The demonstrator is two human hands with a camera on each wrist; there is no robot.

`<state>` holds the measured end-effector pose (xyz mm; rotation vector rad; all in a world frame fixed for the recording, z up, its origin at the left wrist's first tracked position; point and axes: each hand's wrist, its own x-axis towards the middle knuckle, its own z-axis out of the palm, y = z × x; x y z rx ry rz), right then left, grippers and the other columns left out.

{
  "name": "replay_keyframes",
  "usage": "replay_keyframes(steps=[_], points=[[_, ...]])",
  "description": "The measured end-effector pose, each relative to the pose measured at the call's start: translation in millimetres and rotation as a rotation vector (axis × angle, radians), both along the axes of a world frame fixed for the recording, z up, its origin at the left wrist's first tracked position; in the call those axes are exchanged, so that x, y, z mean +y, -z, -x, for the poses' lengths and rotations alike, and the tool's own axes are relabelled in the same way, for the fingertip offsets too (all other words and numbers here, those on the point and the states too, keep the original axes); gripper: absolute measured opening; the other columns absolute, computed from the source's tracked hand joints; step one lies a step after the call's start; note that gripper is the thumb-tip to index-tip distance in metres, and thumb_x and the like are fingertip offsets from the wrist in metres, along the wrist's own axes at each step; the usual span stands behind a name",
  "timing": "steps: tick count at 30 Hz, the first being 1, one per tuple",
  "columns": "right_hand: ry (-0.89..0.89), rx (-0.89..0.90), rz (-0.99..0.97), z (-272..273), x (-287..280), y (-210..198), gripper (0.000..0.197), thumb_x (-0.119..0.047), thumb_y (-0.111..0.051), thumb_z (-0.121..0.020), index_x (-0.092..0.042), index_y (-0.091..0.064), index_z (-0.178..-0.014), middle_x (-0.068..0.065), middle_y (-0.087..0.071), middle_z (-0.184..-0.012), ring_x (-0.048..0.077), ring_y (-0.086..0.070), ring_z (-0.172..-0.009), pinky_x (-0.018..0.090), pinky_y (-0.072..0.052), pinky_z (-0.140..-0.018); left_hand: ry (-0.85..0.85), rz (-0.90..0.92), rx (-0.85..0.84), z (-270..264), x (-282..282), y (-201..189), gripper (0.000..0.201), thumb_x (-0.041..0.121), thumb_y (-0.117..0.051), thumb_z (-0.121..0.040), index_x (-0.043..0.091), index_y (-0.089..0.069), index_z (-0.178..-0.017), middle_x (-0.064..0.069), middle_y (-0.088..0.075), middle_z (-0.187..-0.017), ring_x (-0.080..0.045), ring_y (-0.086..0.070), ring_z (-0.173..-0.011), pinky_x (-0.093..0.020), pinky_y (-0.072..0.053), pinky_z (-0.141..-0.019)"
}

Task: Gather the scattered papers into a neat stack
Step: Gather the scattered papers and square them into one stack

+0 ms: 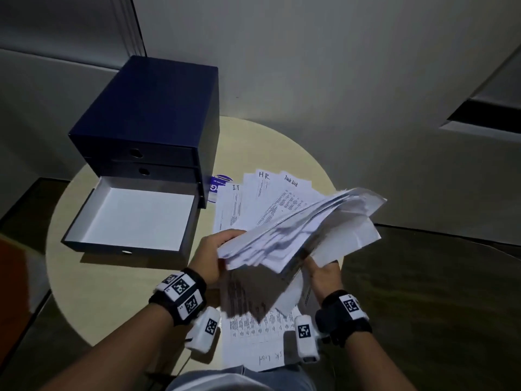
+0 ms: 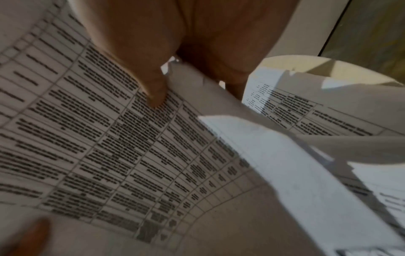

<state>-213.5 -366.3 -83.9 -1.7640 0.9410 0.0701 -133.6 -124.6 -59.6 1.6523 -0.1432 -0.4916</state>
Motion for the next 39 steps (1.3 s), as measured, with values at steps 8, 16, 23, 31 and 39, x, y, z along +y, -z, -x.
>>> replay_keyframes(steps=[8,16,23,31,39], points=[[0.263,-0.105,-0.067,39,-32,8,0.059,-0.032,-0.067,-0.09,0.007,-0.047,-0.128,0.01,-0.057,-0.113,0.035,-0.057,-0.11,0.046,-0.046,-0.098,0.008,-0.183,-0.044,1,-10,37,0.034,0.019,-0.071,-0.088,0.031,-0.06,-0.118,0.006,-0.065,-0.117,-0.007,-0.063,-0.1,-0.012,-0.047,-0.075],[0.497,0.082,-0.129,102,-83,54,0.049,-0.045,-0.078,-0.077,-0.014,-0.041,-0.068,0.005,-0.041,-0.044,0.014,-0.037,-0.038,0.024,-0.038,-0.043,0.503,-1.106,-0.285,-2,3,103,0.072,0.041,-0.058,-0.091,0.039,-0.02,-0.153,-0.001,-0.006,-0.165,-0.029,-0.013,-0.151,-0.053,-0.027,-0.114],[0.464,0.184,-0.118,111,-80,82,0.052,-0.035,-0.07,-0.087,-0.016,-0.033,-0.055,0.003,-0.025,-0.037,0.012,-0.024,-0.03,0.022,-0.029,-0.042,0.397,-1.168,-0.247,34,19,99,0.073,0.048,-0.062,-0.083,0.038,-0.027,-0.147,-0.008,-0.01,-0.161,-0.033,-0.017,-0.146,-0.054,-0.027,-0.11],[0.411,0.232,-0.051,116,-84,92,0.047,-0.025,-0.072,-0.087,-0.021,-0.032,-0.062,-0.01,-0.035,-0.027,0.017,-0.035,-0.048,0.028,-0.033,-0.052,-0.009,-1.043,0.172,29,13,86,0.093,0.048,-0.079,-0.072,0.01,-0.032,-0.143,-0.013,-0.027,-0.141,-0.032,-0.034,-0.132,-0.041,-0.042,-0.104],[0.393,0.318,-0.014,136,-107,77,0.052,-0.033,-0.067,-0.088,-0.009,-0.046,-0.047,0.006,-0.045,-0.042,0.022,-0.045,-0.052,0.035,-0.045,-0.06,0.197,-1.261,-0.221,17,-15,91,0.094,0.06,-0.064,-0.077,0.017,-0.024,-0.15,-0.013,-0.005,-0.158,-0.033,-0.015,-0.143,-0.049,-0.026,-0.11]])
